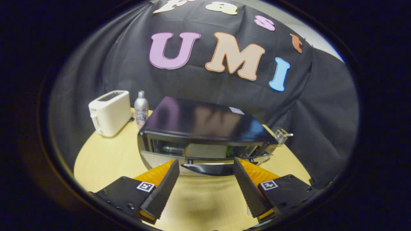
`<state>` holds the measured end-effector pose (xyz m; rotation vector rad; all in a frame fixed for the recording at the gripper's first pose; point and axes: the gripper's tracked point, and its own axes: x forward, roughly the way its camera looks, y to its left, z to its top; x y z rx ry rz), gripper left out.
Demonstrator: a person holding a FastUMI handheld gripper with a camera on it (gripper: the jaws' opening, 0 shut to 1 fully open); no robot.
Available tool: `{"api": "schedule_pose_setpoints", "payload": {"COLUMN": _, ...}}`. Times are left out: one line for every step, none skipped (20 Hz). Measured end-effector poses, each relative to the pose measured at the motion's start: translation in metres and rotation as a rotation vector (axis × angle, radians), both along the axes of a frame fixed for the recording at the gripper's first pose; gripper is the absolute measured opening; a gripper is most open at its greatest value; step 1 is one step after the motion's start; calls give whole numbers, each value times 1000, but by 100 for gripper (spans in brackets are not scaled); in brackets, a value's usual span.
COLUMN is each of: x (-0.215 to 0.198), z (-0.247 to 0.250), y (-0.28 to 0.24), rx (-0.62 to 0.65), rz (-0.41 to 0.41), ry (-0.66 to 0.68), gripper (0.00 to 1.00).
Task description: Open the toaster oven, put the food inside, and close the toaster oven door.
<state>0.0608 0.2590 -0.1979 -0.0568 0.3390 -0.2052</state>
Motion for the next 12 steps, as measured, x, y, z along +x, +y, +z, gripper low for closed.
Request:
{"api": "schedule_pose_setpoints", "payload": {"x": 6, "z": 6, "y": 3, "rx": 33, "rz": 18, "ry": -14, "gripper": 100}}
{"api": "schedule_pose_setpoints", "payload": {"x": 2, "z": 19, "y": -3, "rx": 51, "rz": 21, "ry": -25, "gripper": 100}}
{"api": "schedule_pose_setpoints", "payload": {"x": 0, "z": 30, "y": -9, "rx": 59, "rz": 12, "ry": -42, "gripper": 100}}
{"api": "schedule_pose_setpoints", "payload": {"x": -1, "z": 39, "y": -15, "rx": 73, "rz": 3, "ry": -64, "gripper": 100}}
{"api": "schedule_pose_setpoints", "payload": {"x": -1, "z": 48, "y": -17, "rx": 103, "rz": -4, "ry": -85, "gripper": 100}}
{"api": "schedule_pose_setpoints", "payload": {"x": -2, "z": 57, "y": -18, "rx": 144, "rz": -7, "ry": -110, "gripper": 100}}
{"api": "schedule_pose_setpoints", "payload": {"x": -3, "z": 68, "y": -20, "rx": 189, "rz": -12, "ry": -143, "gripper": 100}}
{"api": "schedule_pose_setpoints", "payload": {"x": -4, "z": 78, "y": -22, "rx": 233, "rz": -13, "ry": -179, "gripper": 100}}
{"api": "schedule_pose_setpoints", "payload": {"x": -5, "z": 89, "y": -26, "rx": 269, "rz": -18, "ry": -215, "gripper": 100}}
{"api": "schedule_pose_setpoints", "payload": {"x": -6, "z": 96, "y": -31, "rx": 292, "rz": -23, "ry": -248, "gripper": 99}}
{"api": "schedule_pose_setpoints", "payload": {"x": -8, "z": 102, "y": -37, "rx": 303, "rz": -30, "ry": -271, "gripper": 99}}
{"api": "schedule_pose_setpoints", "payload": {"x": -11, "z": 104, "y": -43, "rx": 301, "rz": -37, "ry": -290, "gripper": 99}}
